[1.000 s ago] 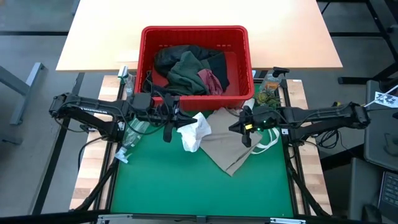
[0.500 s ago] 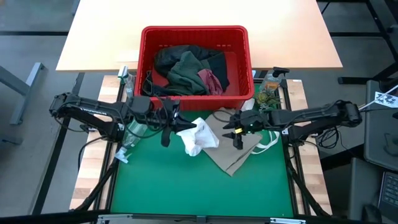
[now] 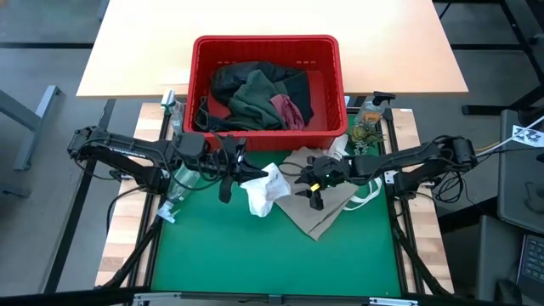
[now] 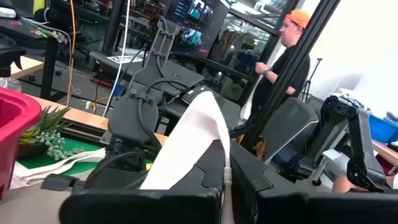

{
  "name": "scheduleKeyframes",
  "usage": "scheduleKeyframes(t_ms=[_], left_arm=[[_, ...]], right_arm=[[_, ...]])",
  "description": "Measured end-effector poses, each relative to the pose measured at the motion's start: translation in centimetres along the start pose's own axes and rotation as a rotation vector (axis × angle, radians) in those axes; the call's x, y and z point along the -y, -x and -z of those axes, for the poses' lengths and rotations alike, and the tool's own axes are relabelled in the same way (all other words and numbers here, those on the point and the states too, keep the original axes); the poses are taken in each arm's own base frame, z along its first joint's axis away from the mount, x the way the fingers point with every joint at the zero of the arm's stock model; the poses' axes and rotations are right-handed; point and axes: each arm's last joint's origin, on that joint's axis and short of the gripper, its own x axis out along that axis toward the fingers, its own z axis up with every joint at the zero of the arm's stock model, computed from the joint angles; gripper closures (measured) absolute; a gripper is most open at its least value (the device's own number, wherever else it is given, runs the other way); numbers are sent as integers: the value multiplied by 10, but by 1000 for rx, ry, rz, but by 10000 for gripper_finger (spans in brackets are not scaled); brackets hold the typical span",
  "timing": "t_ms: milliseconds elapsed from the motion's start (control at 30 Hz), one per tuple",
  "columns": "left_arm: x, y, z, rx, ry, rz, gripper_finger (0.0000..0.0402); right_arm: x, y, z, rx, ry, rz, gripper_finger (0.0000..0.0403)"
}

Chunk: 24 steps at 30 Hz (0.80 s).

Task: Fold laundry
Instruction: Fold the white underwear

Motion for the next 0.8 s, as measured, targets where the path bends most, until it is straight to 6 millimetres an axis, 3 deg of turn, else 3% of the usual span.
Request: scheduleKeyframes(t_ms=[267, 567, 667, 800], left_arm=[[4, 0, 2, -6, 0, 14, 397], [9, 0, 3, -6, -52, 35, 397], [10, 0, 4, -8, -52, 39, 397], [10, 0, 4, -6, -52, 35, 397]], right_arm=[[2, -7, -8, 102, 54, 54, 201], [-1, -7, -9, 109, 74, -33, 211], [-2, -6, -9, 109, 77, -86, 253], [-3, -6, -9, 108, 74, -112, 357]])
